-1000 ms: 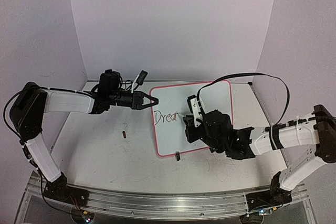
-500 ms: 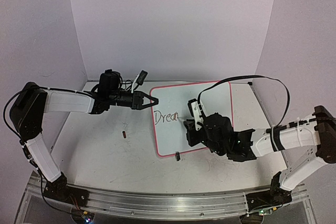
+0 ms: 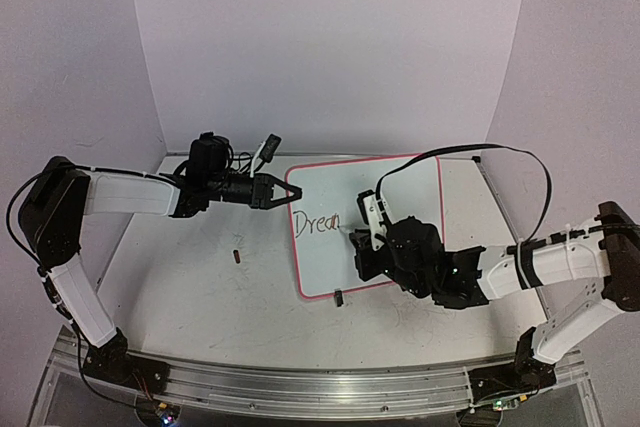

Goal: Write a sentence on the whiteboard

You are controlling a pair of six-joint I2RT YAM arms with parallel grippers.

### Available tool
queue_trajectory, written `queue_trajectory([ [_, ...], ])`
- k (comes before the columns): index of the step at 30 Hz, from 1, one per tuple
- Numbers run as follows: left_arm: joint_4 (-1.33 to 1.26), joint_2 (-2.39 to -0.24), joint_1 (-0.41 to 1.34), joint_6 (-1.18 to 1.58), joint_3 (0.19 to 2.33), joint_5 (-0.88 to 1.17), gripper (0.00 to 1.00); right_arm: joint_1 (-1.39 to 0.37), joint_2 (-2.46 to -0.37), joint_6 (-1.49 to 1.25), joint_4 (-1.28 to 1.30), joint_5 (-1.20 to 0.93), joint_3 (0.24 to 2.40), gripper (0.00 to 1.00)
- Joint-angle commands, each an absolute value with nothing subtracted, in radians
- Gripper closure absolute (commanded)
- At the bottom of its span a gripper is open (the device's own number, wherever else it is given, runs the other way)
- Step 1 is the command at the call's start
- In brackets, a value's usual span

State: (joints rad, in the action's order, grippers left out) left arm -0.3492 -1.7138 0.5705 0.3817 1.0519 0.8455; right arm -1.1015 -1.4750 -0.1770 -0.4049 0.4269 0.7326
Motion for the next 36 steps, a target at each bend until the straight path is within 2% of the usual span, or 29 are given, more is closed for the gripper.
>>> queue_trajectory([
  [1,-0.313,-1.701,0.568,0.361,1.057,0.796,1.00,-1.102,-1.471,-0.165,-0.425,0.469,0.762,1.00],
  [21,-0.314,-1.692,0.568,0.360,1.055,0.799,1.00,-1.072,-1.492,-0.141,-0.456,0.501,0.799,1.00],
  [36,-0.314,-1.695,0.568,0.360,1.057,0.798,1.00,-1.074,-1.453,-0.191,-0.384,0.506,0.761,1.00],
])
